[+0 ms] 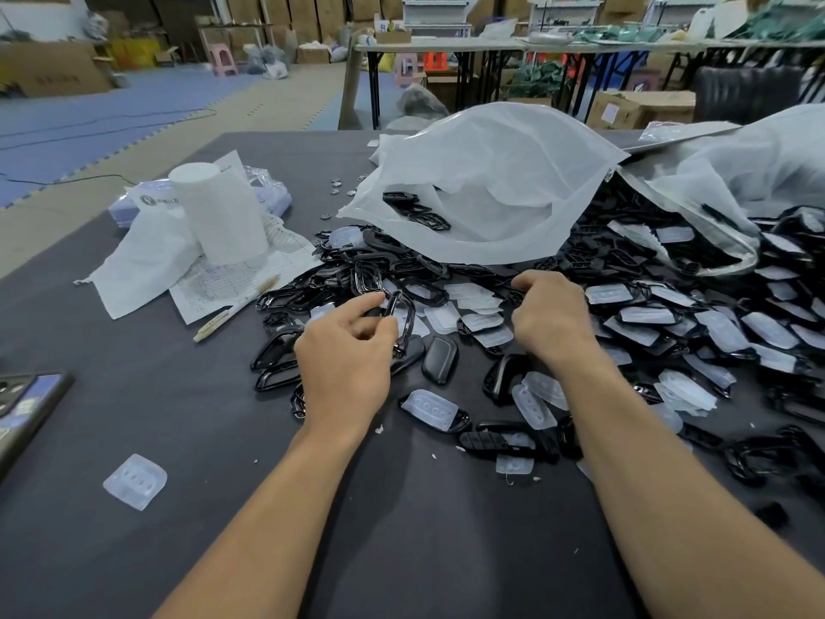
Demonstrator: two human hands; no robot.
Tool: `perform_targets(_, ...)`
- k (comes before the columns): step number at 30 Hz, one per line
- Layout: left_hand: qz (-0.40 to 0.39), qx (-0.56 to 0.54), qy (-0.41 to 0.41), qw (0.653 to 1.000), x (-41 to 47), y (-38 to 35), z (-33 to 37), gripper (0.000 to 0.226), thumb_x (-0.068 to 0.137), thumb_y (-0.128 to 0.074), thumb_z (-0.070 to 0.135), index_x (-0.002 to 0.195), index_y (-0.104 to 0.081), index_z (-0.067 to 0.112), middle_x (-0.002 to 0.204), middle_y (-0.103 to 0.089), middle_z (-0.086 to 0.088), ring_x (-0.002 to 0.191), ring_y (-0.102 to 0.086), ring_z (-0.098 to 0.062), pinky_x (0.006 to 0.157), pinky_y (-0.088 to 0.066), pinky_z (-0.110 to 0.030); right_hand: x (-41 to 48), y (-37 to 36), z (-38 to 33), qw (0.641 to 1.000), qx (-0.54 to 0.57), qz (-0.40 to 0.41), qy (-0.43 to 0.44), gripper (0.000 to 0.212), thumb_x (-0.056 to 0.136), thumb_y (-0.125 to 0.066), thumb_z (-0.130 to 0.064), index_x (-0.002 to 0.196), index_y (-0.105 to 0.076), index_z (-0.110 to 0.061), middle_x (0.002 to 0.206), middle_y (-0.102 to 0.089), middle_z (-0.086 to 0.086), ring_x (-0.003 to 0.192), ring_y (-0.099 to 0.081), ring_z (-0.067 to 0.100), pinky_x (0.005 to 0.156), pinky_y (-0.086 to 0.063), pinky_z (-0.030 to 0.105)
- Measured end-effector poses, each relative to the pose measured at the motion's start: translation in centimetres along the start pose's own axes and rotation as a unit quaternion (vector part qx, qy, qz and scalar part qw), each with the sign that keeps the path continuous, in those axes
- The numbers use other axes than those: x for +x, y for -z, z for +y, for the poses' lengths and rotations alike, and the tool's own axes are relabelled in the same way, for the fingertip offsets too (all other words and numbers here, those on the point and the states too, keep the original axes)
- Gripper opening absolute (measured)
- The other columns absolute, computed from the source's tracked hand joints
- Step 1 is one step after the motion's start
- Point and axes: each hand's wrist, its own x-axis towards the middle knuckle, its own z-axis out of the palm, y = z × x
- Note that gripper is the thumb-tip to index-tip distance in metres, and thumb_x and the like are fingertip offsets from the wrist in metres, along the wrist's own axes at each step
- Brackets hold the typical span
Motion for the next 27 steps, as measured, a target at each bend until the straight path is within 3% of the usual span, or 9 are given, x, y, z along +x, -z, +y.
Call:
perform_targets(3,0.005,-0.001,0.004,1.0,0.1,0.1,-0.2,0.026,0.086,-0.076,0.017,0.11,-0.08,0.027,0.063,-0.07,0.029,0.058,-0.061,0.008,0.066,-0.041,0.001,1.4,0.1,-0.4,0.997,-0.071,-0.03,0.008,0.032,0.089,-0.061,0.003,0.115,-0.075,-0.009,0.12,-0.072,0.017,0.115,-0.065,0.037,0.098,-0.054,0.039)
perform_targets(8,-0.003,-0.014,0.017,1.0,0.4,0.1,-0.2,0.024,0.086,-0.078,0.018,0.109,-0.08,0.027,0.066,-0.072,0.025,0.053,-0.063,0.004,0.061,-0.048,-0.005,1.4,1.2,0.0,1.0,-0.019,0.01,-0.009,0.028,0.092,-0.059,0.002,0.094,-0.081,-0.016,0.101,-0.077,0.012,0.093,-0.071,0.031,0.086,-0.059,0.037)
perform_targets(11,-0.024,-0.024,0.028,0.999,0.3,-0.1,-0.4,0.022,0.086,-0.08,0.018,0.106,-0.081,0.025,0.072,-0.075,0.025,0.062,-0.07,0.004,0.065,-0.056,-0.012,-1.8,1.0,-0.1,0.978,0.204,0.034,-0.017,0.021,0.091,-0.07,-0.006,0.079,-0.079,-0.02,0.068,-0.076,0.002,0.063,-0.072,0.017,0.063,-0.061,0.033)
perform_targets(14,-0.04,-0.021,0.028,0.999,0.2,-0.1,-0.4,0.019,0.086,-0.08,0.016,0.104,-0.082,0.022,0.073,-0.075,0.025,0.068,-0.071,0.008,0.065,-0.053,-0.008,-5.3,-0.5,-1.8,0.885,0.461,-0.038,-0.045,0.022,0.085,-0.079,0.001,0.068,-0.077,-0.014,0.063,-0.073,0.007,0.051,-0.066,0.016,0.049,-0.053,0.024)
perform_targets(19,-0.046,-0.057,0.058,0.996,0.4,-0.1,-0.9,0.021,0.084,-0.084,0.017,0.104,-0.081,0.021,0.079,-0.079,0.012,0.076,-0.075,0.0,0.077,-0.062,-0.028,-7.5,-2.6,-3.4,0.842,0.532,-0.086,-0.038,0.02,0.085,-0.077,0.008,0.072,-0.076,-0.008,0.059,-0.069,0.009,0.048,-0.06,0.016,0.047,-0.051,0.023)
perform_targets(23,-0.091,-0.159,0.104,0.977,0.5,-0.3,-0.7,0.02,0.087,-0.077,0.003,0.104,-0.078,0.014,0.083,-0.081,-0.001,0.079,-0.079,-0.017,0.063,-0.059,-0.023,-7.5,-2.6,-3.3,0.843,0.529,-0.085,-0.042,0.017,0.087,-0.073,0.009,0.082,-0.077,-0.006,0.064,-0.073,0.01,0.054,-0.068,0.017,0.053,-0.056,0.024)
perform_targets(27,-0.138,-0.256,0.137,0.947,0.3,-0.3,-0.4,0.025,0.087,-0.072,-0.009,0.108,-0.075,0.003,0.093,-0.081,-0.009,0.082,-0.078,-0.017,0.065,-0.06,-0.023,-7.2,-3.0,-3.2,0.857,0.51,-0.066,-0.036,0.017,0.085,-0.076,0.004,0.079,-0.078,-0.012,0.067,-0.075,0.01,0.055,-0.07,0.019,0.055,-0.058,0.027)
